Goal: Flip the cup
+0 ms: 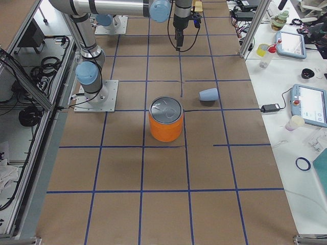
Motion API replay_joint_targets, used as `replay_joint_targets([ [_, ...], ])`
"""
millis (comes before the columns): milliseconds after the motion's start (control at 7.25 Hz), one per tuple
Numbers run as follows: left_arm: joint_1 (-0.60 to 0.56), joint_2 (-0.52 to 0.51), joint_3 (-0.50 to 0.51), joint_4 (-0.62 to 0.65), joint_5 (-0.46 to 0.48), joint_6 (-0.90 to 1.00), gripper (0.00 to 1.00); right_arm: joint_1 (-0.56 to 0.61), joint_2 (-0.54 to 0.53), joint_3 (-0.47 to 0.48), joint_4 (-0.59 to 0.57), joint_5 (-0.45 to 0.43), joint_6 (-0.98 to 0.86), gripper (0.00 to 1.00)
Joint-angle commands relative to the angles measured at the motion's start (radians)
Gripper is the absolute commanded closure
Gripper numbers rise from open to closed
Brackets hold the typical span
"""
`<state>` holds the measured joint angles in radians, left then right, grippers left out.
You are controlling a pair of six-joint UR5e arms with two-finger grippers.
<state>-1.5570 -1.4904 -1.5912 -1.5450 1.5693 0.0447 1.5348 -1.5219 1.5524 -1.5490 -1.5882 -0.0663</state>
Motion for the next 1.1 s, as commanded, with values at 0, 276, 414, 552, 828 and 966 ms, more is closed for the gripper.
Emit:
replay_joint_targets([
  [0, 0.0, -0.001, -0.001, 0.0, 0.0, 0.0, 0.0, 0.001, 0.003, -0.002, 0.007, -0.006, 0.002, 0.0],
  [276, 0.0, -0.001, -0.001, 0.003, 0.0, 0.0, 0.0, -0.001, 0.006, 0.008, -0.037, 0.005, 0.0, 0.0],
  [414, 0.0, -0.001, -0.001, 0.005, 0.0, 0.001, 0.0, -0.001, 0.005, 0.008, -0.039, -0.001, 0.005, 0.0],
  [552, 0.0, -0.001, -0.001, 0.006, 0.001, 0.003, 0.0, -0.004, 0.005, 0.005, -0.042, -0.003, 0.005, 0.0],
  [828, 0.0, -0.001, -0.001, 0.006, 0.0, 0.003, 0.0, -0.065, 0.035, 0.009, -0.046, -0.004, -0.019, 0.0],
  [966, 0.0, -0.001, -0.001, 0.006, 0.0, 0.001, 0.0, -0.124, 0.098, 0.011, -0.106, 0.008, -0.012, 0.0],
])
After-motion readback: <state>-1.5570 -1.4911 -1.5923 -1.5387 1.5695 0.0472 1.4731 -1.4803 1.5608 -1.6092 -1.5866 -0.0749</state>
